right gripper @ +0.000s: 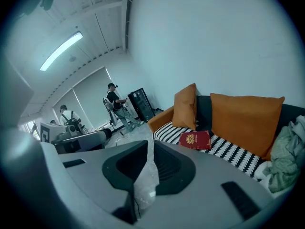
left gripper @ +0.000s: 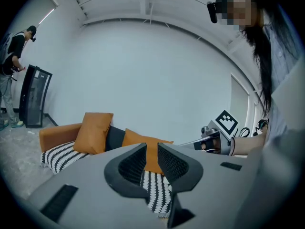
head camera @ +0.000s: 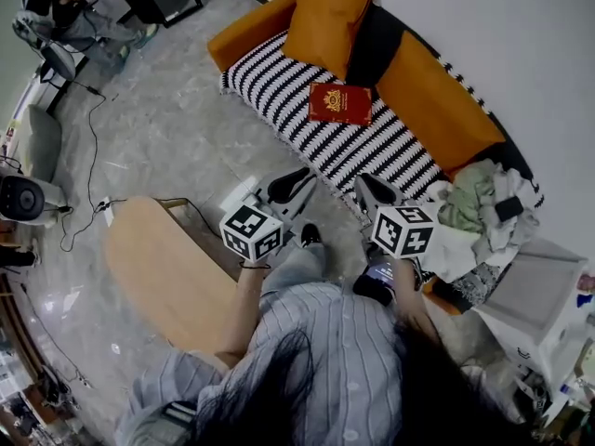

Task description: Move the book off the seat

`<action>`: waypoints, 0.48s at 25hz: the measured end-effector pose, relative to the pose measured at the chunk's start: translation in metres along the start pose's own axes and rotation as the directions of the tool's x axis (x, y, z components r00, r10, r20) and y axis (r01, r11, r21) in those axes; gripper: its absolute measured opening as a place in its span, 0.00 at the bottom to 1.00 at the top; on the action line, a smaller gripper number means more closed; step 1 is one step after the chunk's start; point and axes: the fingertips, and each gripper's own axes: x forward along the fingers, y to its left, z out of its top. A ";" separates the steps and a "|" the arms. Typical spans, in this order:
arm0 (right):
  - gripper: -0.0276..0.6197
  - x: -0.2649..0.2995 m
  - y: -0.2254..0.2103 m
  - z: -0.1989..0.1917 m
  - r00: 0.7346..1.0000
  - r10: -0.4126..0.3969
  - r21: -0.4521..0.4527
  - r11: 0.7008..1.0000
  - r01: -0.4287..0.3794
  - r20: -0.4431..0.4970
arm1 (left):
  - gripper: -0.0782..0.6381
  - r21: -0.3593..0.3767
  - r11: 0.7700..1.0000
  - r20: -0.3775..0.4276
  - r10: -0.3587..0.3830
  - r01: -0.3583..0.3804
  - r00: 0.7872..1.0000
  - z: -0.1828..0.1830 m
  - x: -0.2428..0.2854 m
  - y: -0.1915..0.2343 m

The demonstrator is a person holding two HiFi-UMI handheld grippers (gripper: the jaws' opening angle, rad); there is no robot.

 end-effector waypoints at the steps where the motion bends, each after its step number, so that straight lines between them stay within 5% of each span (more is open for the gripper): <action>1: 0.13 0.006 0.003 0.003 1.000 0.000 0.002 1.000 0.000 0.001 | 0.20 0.000 1.000 0.002 0.000 0.000 1.000 0.003 0.000 0.007; 12: 0.13 0.035 0.001 0.019 1.000 -0.025 -0.002 1.000 0.025 -0.004 | 0.20 -0.022 1.000 -0.008 -0.005 0.004 1.000 0.005 0.005 0.043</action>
